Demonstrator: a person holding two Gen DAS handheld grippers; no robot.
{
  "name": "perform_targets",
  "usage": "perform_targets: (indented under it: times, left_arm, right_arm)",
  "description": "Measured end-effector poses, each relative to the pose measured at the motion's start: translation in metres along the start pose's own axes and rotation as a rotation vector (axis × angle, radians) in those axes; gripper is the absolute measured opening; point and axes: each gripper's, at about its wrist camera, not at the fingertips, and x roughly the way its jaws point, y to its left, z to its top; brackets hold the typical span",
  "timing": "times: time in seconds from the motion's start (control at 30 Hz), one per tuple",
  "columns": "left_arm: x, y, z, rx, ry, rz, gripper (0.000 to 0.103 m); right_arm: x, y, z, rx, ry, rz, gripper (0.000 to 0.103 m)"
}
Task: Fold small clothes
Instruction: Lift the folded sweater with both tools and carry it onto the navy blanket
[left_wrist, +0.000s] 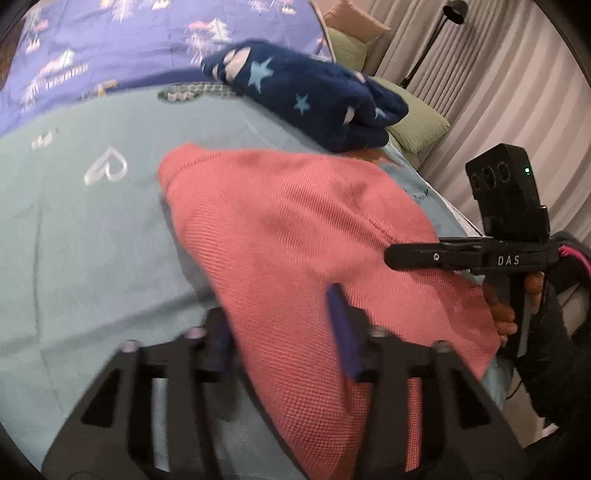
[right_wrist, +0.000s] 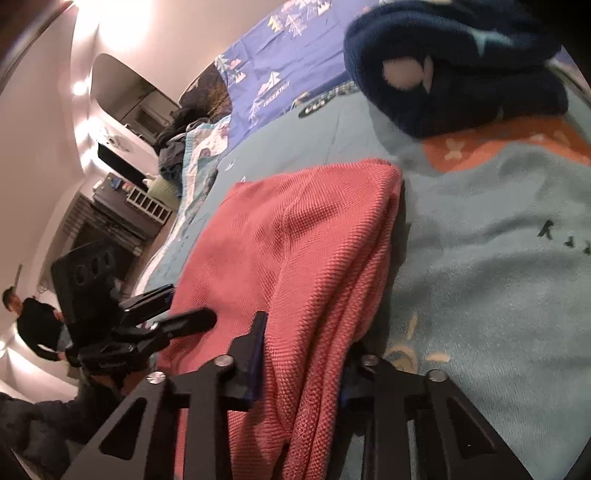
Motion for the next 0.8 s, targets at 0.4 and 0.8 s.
perform_targets:
  times: [0.4, 0.8]
  left_arm:
    - [-0.057, -0.045, 0.016, 0.113, -0.168, 0.052, 0.025]
    - [-0.093, -0.108, 0.054, 0.204, -0.278, 0.042, 0.026]
  right_arm:
    - [-0.071, 0.075, -0.019, -0.197, -0.23, -0.192, 0.023]
    - [-0.153, 0.105, -0.026, -0.229, -0.426, -0.286, 0.023]
